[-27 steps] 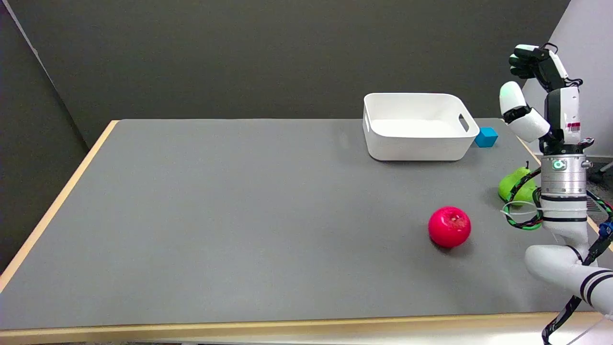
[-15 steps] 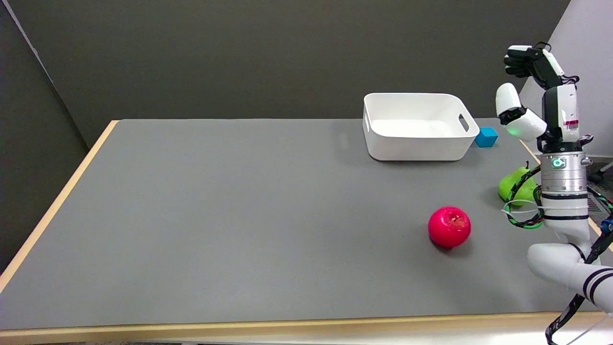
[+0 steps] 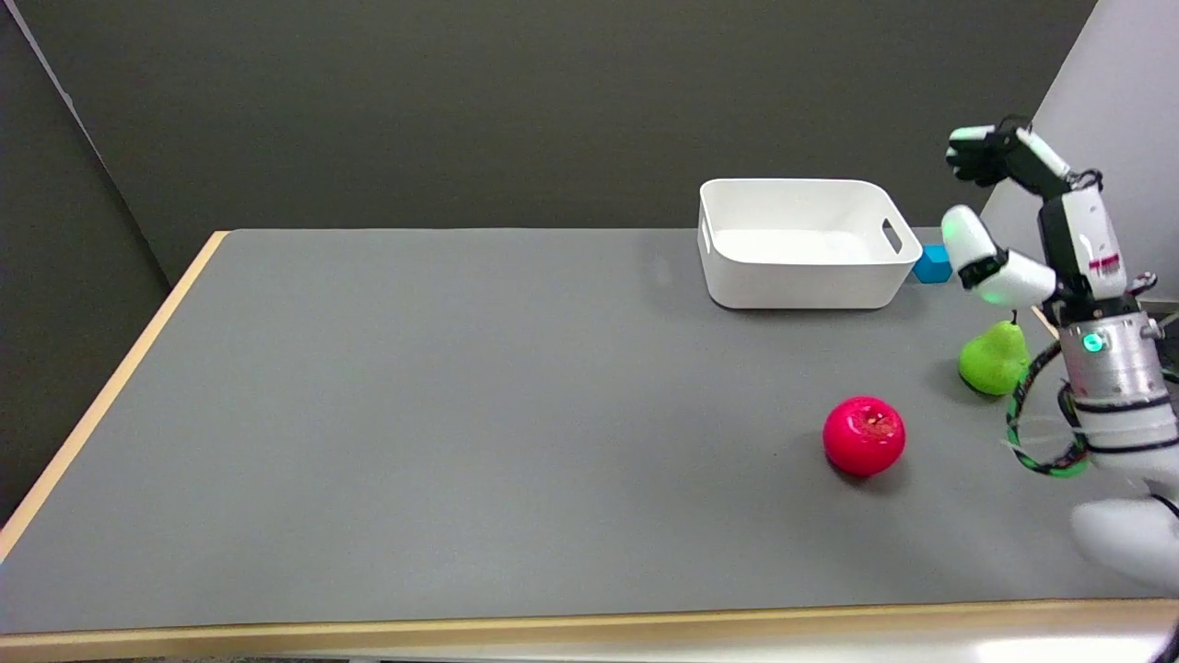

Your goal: Pick up the red apple.

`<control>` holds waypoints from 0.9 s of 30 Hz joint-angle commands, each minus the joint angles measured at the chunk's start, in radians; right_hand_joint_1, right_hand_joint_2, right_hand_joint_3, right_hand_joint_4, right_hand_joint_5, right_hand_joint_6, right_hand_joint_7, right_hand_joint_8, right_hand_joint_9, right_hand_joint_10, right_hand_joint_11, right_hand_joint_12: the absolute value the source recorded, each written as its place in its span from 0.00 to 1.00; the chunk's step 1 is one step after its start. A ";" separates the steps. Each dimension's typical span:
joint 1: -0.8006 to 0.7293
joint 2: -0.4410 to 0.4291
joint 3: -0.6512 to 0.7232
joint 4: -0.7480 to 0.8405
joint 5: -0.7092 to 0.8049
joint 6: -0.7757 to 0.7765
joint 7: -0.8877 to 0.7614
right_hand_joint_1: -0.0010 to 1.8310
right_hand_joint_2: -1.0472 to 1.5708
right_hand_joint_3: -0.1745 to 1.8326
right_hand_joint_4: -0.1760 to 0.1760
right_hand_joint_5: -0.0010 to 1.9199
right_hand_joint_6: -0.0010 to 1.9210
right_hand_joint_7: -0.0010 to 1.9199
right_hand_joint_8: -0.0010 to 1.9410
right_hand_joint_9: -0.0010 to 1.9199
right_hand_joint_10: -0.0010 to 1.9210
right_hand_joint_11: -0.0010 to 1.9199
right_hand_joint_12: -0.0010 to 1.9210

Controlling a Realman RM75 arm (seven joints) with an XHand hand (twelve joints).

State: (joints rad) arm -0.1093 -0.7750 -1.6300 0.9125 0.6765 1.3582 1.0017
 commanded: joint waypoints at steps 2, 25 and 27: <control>-0.418 -0.042 0.135 0.091 -0.181 0.123 0.005 0.24 0.68 0.51 0.68 0.20 0.38 0.30 0.34 0.25 0.58 0.17 0.80; -0.376 -0.088 0.044 0.005 -0.276 0.112 -0.039 0.17 0.66 0.49 0.63 0.19 0.36 0.28 0.32 0.22 0.57 0.10 0.72; -0.349 -0.087 0.042 -0.003 -0.294 0.082 -0.039 0.17 0.66 0.49 0.63 0.19 0.36 0.28 0.32 0.22 0.57 0.10 0.72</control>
State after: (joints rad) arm -0.5131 -0.8502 -1.5573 0.9498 0.4670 1.4915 0.9789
